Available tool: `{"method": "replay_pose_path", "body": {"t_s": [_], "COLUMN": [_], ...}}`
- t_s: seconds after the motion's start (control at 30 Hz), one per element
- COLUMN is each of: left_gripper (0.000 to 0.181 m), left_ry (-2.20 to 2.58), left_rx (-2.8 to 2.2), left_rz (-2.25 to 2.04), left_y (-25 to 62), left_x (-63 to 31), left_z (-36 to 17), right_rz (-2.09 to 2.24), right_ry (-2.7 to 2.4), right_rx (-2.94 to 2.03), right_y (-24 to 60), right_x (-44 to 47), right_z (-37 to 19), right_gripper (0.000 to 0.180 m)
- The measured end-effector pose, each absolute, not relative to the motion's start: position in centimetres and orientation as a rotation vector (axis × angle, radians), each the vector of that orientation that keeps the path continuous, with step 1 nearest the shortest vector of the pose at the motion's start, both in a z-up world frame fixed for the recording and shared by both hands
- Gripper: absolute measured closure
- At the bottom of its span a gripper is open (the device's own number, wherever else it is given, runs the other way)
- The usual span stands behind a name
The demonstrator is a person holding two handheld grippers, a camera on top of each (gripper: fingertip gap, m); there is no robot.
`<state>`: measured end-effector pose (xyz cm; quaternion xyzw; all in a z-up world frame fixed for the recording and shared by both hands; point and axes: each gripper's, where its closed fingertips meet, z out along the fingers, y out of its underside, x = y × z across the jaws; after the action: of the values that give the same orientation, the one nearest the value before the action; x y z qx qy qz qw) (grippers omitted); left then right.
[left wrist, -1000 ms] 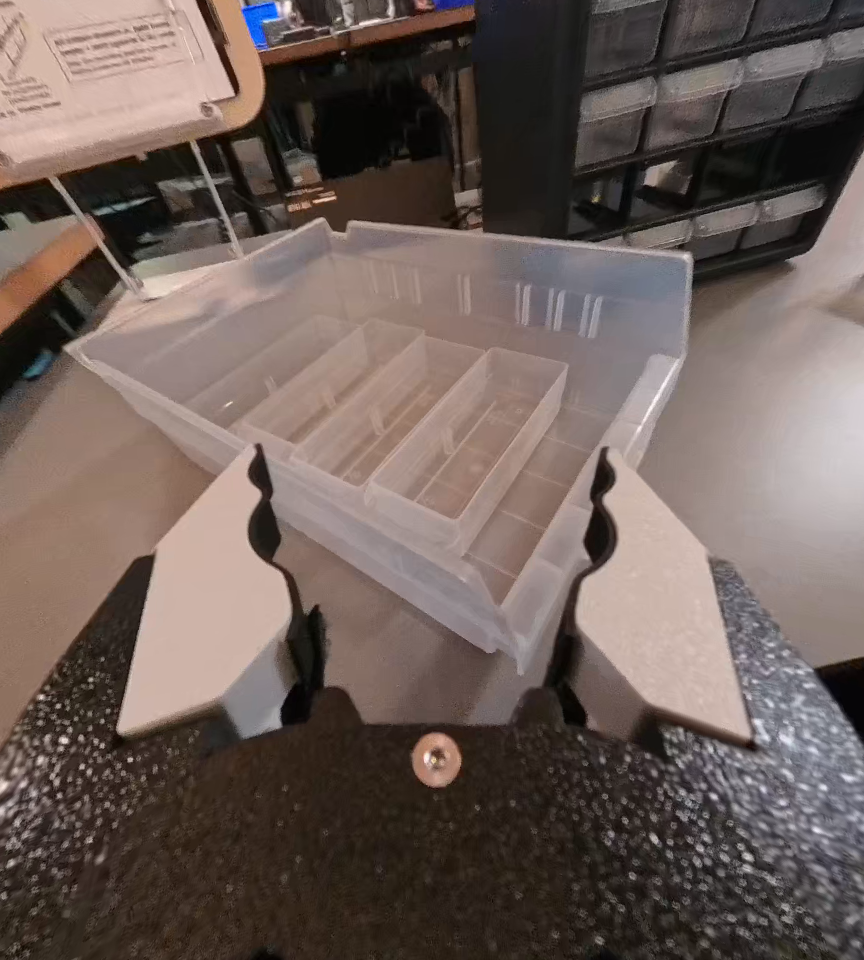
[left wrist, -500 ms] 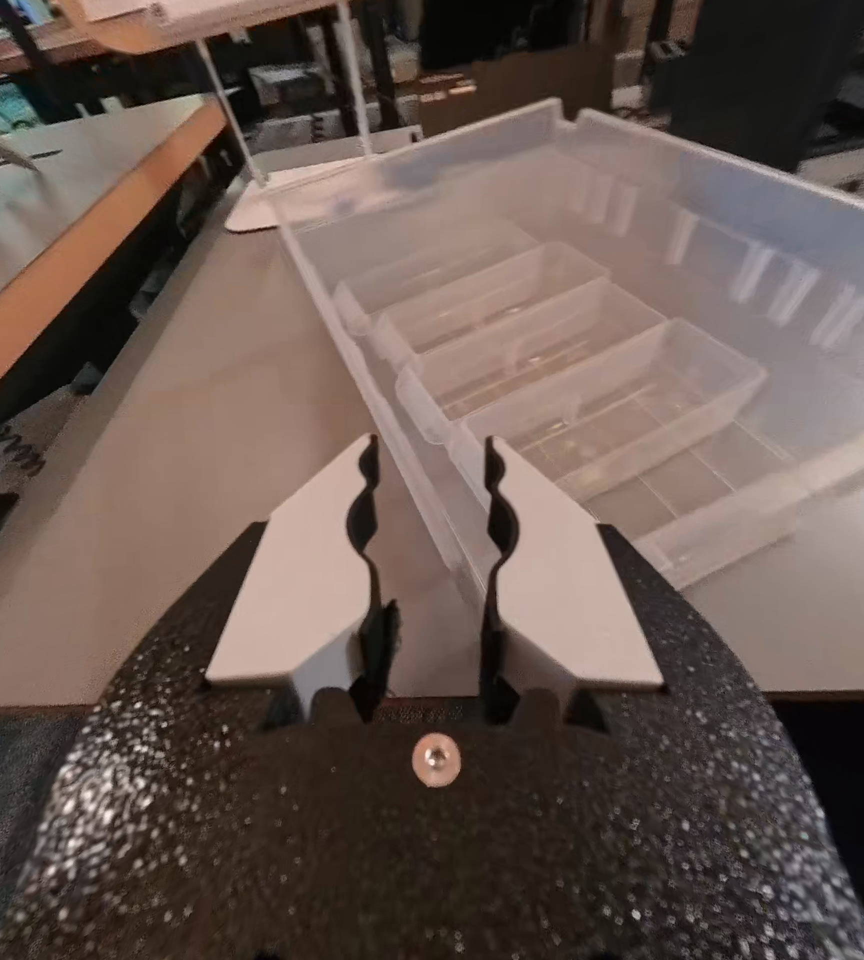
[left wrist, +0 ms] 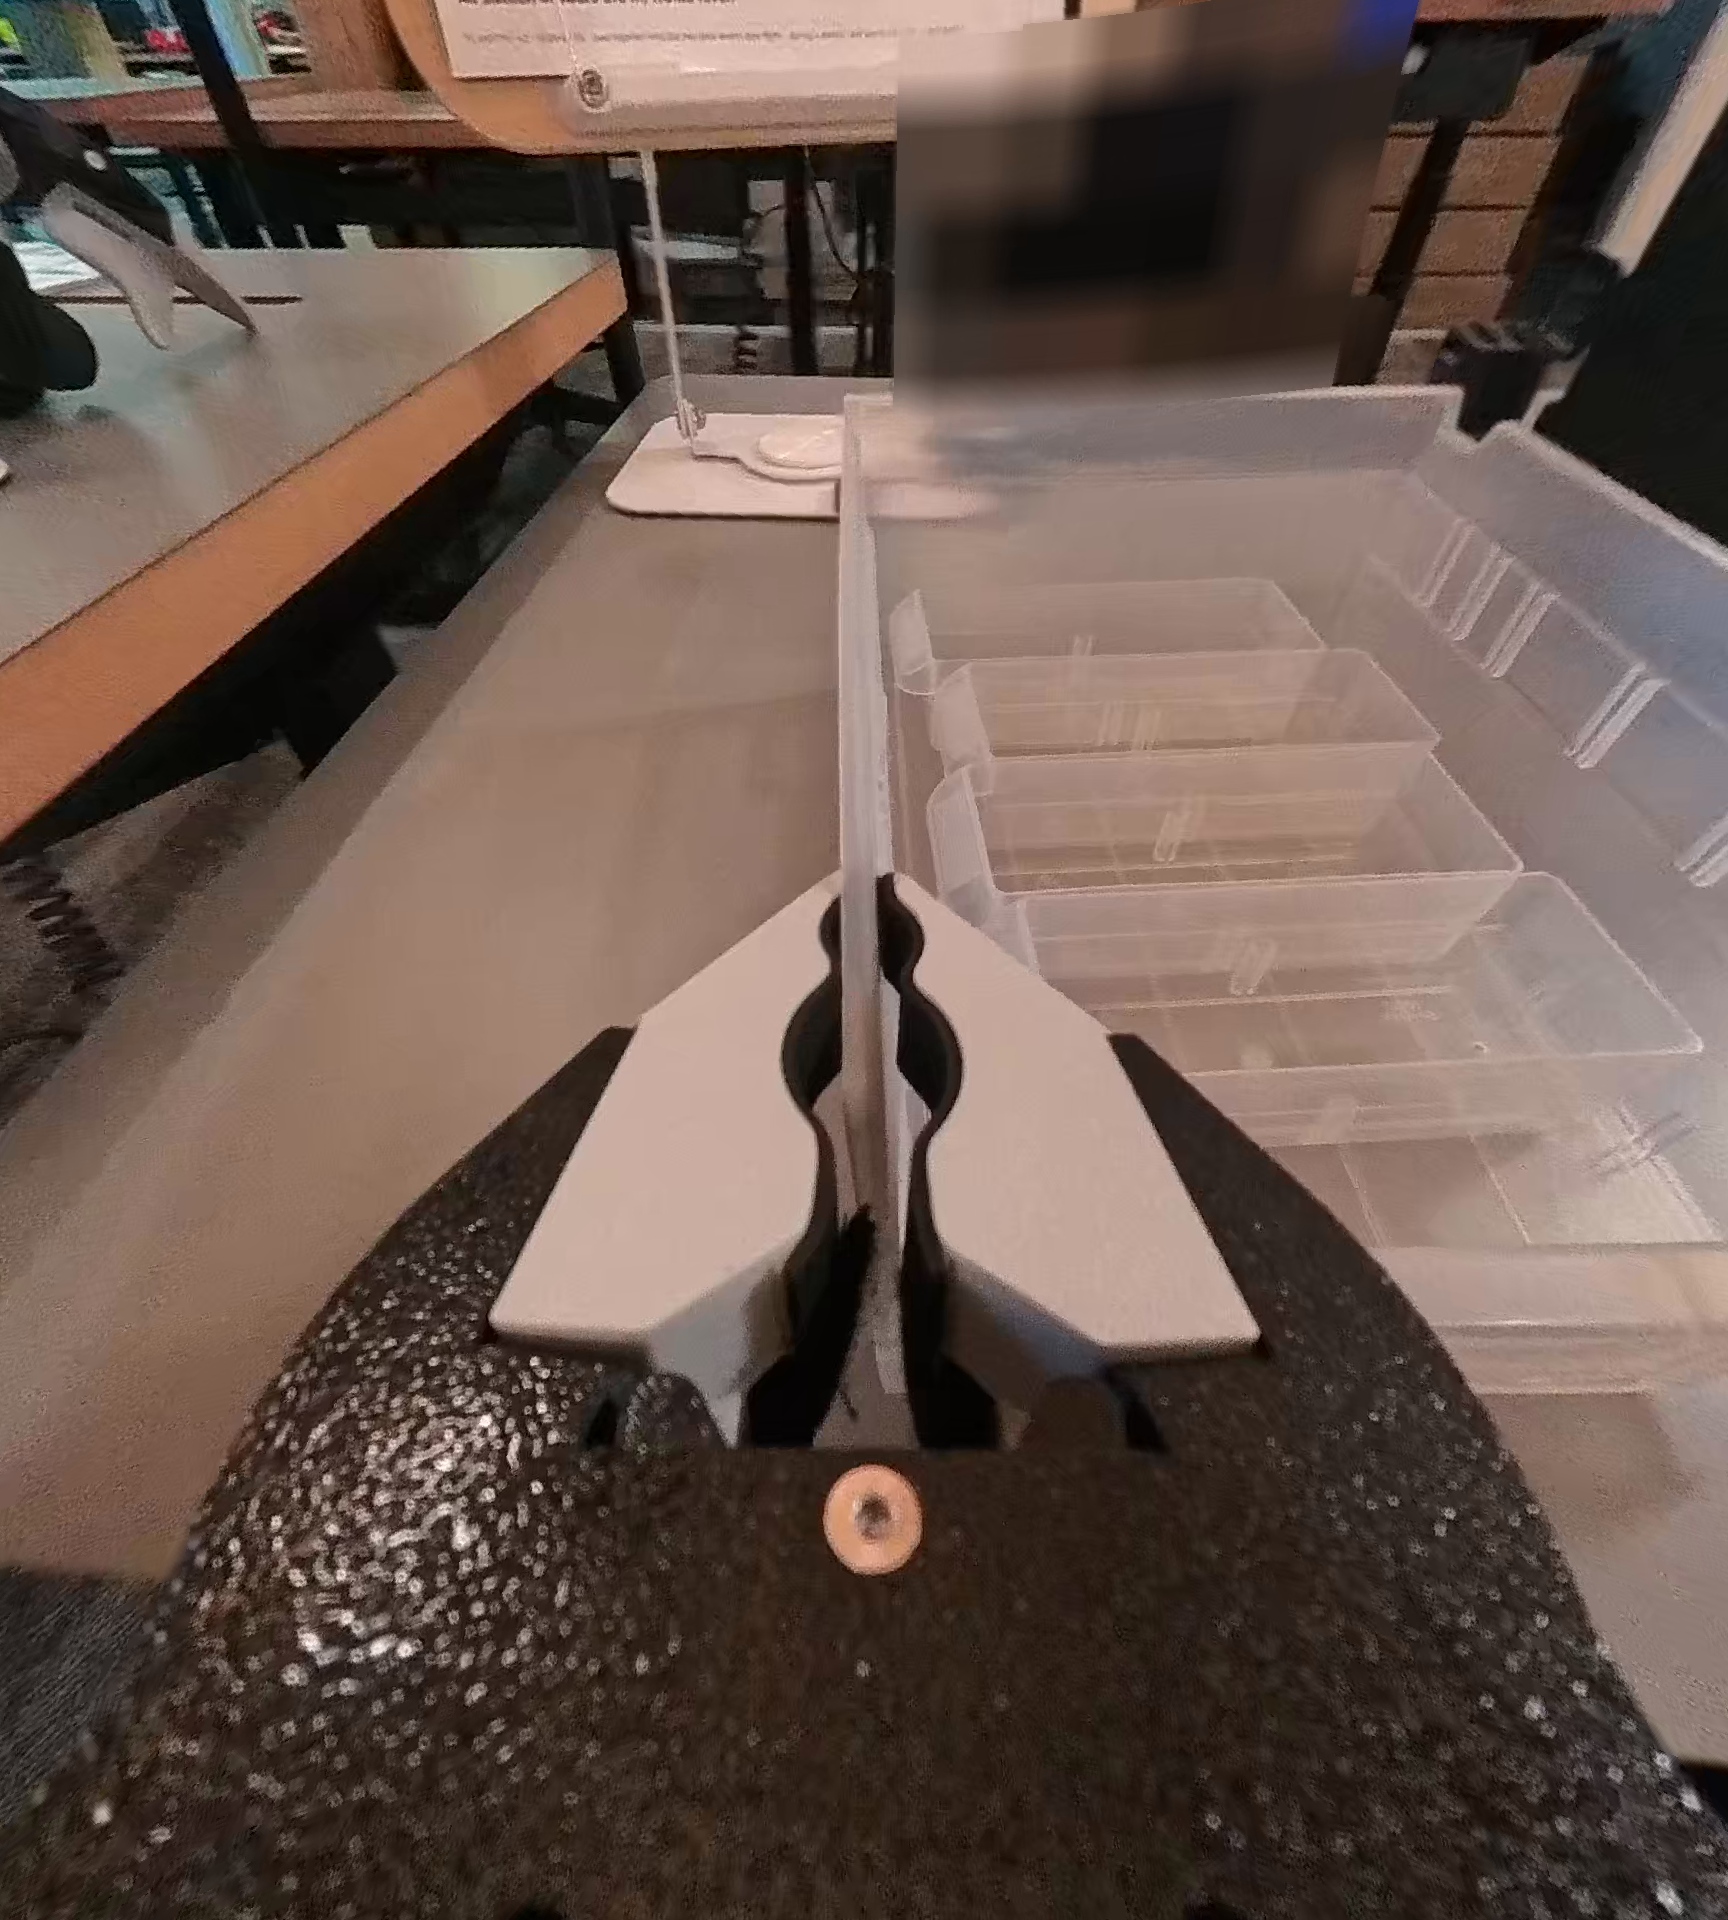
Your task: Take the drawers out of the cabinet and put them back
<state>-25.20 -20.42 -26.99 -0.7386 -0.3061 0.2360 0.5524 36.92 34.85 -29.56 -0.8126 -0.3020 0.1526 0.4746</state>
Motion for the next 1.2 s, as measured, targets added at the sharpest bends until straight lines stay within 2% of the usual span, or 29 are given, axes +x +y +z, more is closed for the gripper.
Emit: {"method": "replay_pose_path", "body": {"t_s": [0.23, 0.27, 0.3, 0.33, 0.4, 0.43, 0.5, 0.6, 0.7, 0.9, 1.0, 1.07, 1.2], "left_gripper": [0.181, 0.181, 0.181, 0.175, 0.13, 0.118, 0.109, 0.107, 0.112, 0.123, 0.126, 0.119, 0.125], "left_ry": [-0.723, -0.729, -0.735, -0.74, -0.741, -0.734, -0.718, -0.693, -0.592, -0.303, -0.321, -0.368, -0.43], "left_rx": [-1.728, -1.727, -1.726, -1.722, -1.709, -1.697, -1.63, -1.519, -1.431, -1.536, -1.801, -1.984, -2.154], "left_rz": [0.492, 0.49, 0.492, 0.515, 0.61, 0.647, 0.691, 0.688, 0.639, 0.57, 0.461, 0.313, 0.256], "left_y": [-19.3, -19.1, -19.1, -19.3, -20.3, -20.7, -21.4, -21.3, -19.1, -11.2, -6.7, -3.8, 0.0], "left_x": [-29.0, -29.1, -29.1, -29.0, -28.8, -28.5, -27.6, -25.9, -23.0, -20.4, -22.7, -24.2, -28.2], "left_z": [-26.9, -26.9, -26.9, -26.8, -26.1, -25.5, -24.0, -21.6, -18.4, -13.8, -16.2, -18.8, -22.1], "right_rz": [0.436, 0.476, 0.51, 0.533, 0.545, 0.531, 0.486, 0.44, 0.405, 0.646, 0.693, 0.694, 0.714], "right_ry": [-0.665, -0.634, -0.588, -0.534, -0.427, -0.379, -0.311, -0.306, -0.378, -0.784, -0.99, -1.013, -0.975], "right_rx": [-1.997, -1.982, -1.958, -1.928, -1.816, -1.736, -1.568, -1.338, -1.155, -0.987, -0.946, -0.909, -0.891], "right_y": [38.8, 38.9, 39.0, 38.9, 38.1, 37.5, 35.8, 32.2, 27.9, 19.3, 17.3, 17.6, 19.2], "right_x": [37.6, 37.5, 37.6, 38.1, 39.5, 40.4, 41.8, 40.9, 36.7, 20.1, 13.3, 10.3, 4.8], "right_z": [-29.5, -29.3, -28.8, -28.0, -25.4, -23.8, -20.6, -16.9, -15.0, -16.9, -19.1, -19.3, -19.5], "right_gripper": [0.17, 0.164, 0.148, 0.139, 0.13, 0.128, 0.122, 0.117, 0.117, 0.112, 0.113, 0.112, 0.113]}}
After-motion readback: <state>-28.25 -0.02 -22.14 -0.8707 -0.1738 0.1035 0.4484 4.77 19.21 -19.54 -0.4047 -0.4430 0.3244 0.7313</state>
